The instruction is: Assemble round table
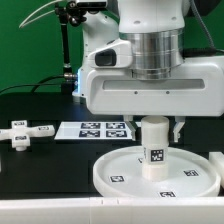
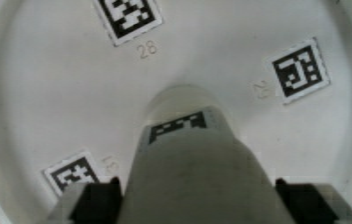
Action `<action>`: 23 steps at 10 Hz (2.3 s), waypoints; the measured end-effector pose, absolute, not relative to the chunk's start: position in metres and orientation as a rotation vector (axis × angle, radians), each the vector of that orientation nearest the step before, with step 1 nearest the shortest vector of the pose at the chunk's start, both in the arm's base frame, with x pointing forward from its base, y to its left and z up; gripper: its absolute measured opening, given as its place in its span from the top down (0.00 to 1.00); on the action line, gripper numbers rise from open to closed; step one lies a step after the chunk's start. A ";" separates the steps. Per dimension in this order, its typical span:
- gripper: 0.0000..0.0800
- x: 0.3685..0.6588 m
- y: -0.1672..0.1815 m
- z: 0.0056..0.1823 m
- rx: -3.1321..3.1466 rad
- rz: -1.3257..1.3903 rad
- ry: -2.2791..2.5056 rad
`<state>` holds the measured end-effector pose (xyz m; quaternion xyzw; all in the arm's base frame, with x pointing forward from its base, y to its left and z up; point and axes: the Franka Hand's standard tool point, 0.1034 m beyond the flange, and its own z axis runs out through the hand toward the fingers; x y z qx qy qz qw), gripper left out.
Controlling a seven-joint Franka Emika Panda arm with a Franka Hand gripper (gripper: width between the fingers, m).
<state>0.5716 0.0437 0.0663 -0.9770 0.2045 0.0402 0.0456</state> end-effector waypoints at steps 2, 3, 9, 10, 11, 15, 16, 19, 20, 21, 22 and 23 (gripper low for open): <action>0.48 0.571 0.045 0.066 -2.909 0.137 0.876; 0.48 0.571 0.046 0.066 -2.867 0.146 0.995; 0.48 0.574 0.048 0.066 -2.552 0.189 1.577; 0.48 0.574 0.047 0.066 -2.459 0.203 1.685; 0.48 0.575 0.047 0.065 -2.379 0.190 1.767; 0.48 0.577 0.046 0.064 -1.905 0.266 2.217; 0.48 0.577 0.045 0.064 -1.827 0.284 2.285; 0.48 0.577 0.047 0.065 -1.798 0.292 2.307; 0.27 0.577 0.047 0.064 -1.840 0.287 2.270; 0.21 0.576 0.050 0.065 -1.920 0.323 2.203; 0.21 0.580 0.050 0.067 -1.972 0.315 2.146; 0.19 0.579 0.050 0.066 -2.073 0.300 2.037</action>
Offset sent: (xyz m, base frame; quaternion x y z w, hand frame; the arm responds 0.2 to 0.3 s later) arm 0.0000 0.0000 0.0000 0.0000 0.0000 0.1938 0.9810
